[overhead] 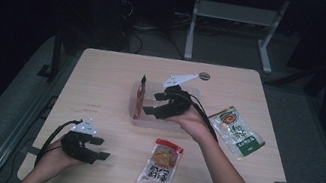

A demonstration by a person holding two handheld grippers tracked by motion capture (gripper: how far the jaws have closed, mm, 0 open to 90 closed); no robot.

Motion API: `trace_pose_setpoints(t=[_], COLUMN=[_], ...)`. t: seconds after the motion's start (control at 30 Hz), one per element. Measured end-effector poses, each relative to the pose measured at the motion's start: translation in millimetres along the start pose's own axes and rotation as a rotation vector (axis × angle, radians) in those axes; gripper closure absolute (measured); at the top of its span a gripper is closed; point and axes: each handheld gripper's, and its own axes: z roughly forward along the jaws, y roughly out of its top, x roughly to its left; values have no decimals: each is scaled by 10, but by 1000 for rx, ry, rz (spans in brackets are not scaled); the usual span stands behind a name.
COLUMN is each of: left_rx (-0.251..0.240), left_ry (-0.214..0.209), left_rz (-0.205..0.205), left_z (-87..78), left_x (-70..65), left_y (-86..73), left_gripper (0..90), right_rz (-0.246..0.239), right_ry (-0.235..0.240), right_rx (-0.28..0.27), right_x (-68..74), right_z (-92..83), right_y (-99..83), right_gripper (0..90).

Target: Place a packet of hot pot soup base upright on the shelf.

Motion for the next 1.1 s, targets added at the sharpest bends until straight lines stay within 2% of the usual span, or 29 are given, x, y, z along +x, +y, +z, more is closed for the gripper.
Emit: trace_pose_setpoints(t=[0.3, 0.4, 0.57, 0.67, 0.77, 0.97, 1.1], left_rx=[-7, -9, -4, -8, -4, -2, -1], left_ry=[4, 3, 8, 6, 8, 10, 8], left_rz=[2, -9, 3, -6, -3, -4, -6], left_z=[-7, -9, -9, 3, 6, 4, 16], left_x=[-13, -29, -27, -39, -37, -49, -66], left_y=[14, 18, 28, 26, 25, 31, 39], left_gripper=[359, 359, 359, 359, 359, 360, 360], right_rz=[-15, -18, -15, -15, -6, -1, 6], right_ry=[-8, -9, -4, -6, -3, -12, -26], right_rx=[4, 13, 14, 22, 14, 14, 33], right_x=[72, 134, 178, 213, 229, 280, 303], right_z=[-148, -225, -288, -363, -402, -528, -608], right_y=[-133, -242, -350, -494, -553, -706, -822], right_gripper=[274, 275, 277, 278, 278, 279, 278])
